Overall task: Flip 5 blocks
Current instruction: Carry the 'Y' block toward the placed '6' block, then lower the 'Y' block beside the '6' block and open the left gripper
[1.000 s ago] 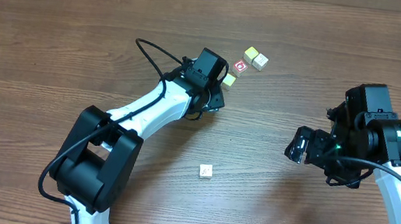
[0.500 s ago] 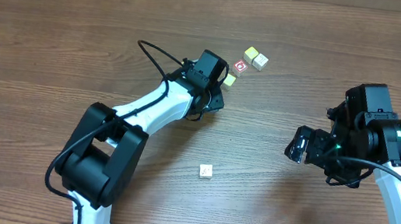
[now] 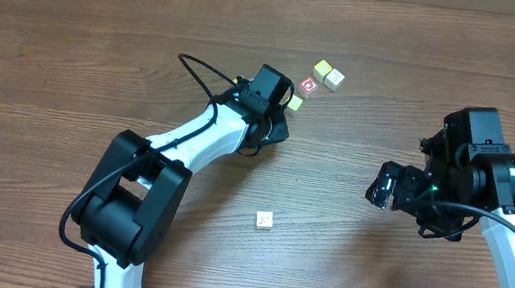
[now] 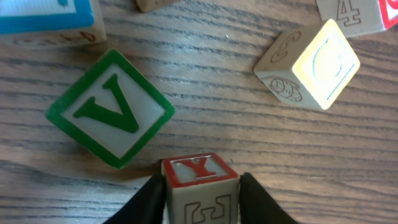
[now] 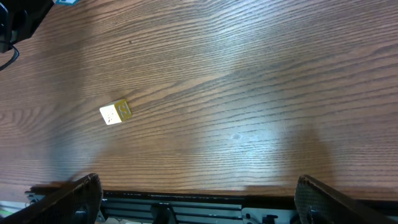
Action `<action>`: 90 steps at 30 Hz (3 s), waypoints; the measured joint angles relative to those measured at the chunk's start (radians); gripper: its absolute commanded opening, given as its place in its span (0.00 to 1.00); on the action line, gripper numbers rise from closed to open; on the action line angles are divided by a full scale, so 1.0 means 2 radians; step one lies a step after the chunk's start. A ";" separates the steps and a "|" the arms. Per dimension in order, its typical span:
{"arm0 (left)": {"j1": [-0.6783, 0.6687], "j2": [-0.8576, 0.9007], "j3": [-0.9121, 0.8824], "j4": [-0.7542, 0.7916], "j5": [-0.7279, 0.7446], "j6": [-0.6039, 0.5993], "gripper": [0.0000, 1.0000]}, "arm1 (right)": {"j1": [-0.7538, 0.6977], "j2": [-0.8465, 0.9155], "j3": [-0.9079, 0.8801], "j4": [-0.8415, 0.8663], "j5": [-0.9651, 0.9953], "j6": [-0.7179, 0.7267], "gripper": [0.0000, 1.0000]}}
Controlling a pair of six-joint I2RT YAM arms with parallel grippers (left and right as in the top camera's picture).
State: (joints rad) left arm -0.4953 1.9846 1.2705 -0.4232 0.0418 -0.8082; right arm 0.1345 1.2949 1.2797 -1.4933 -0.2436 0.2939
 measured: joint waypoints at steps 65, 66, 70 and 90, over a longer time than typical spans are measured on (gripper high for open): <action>-0.093 -0.225 -0.217 -0.156 0.011 -0.054 0.15 | 0.000 0.000 0.000 0.017 0.000 -0.001 1.00; -0.093 -0.225 -0.218 -0.151 0.011 -0.055 0.16 | 0.000 0.000 0.000 0.017 0.000 -0.002 1.00; -0.093 -0.225 -0.220 -0.132 0.010 -0.057 0.19 | 0.000 0.000 0.000 0.017 0.000 -0.001 1.00; -0.093 -0.225 -0.220 -0.124 0.006 -0.057 0.31 | 0.000 0.000 0.000 0.017 0.000 -0.001 1.00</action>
State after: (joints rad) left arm -0.6811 1.5341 0.8310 -0.6716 0.0547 -0.9215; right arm 0.1345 1.2949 1.2797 -1.4597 -0.2440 0.2913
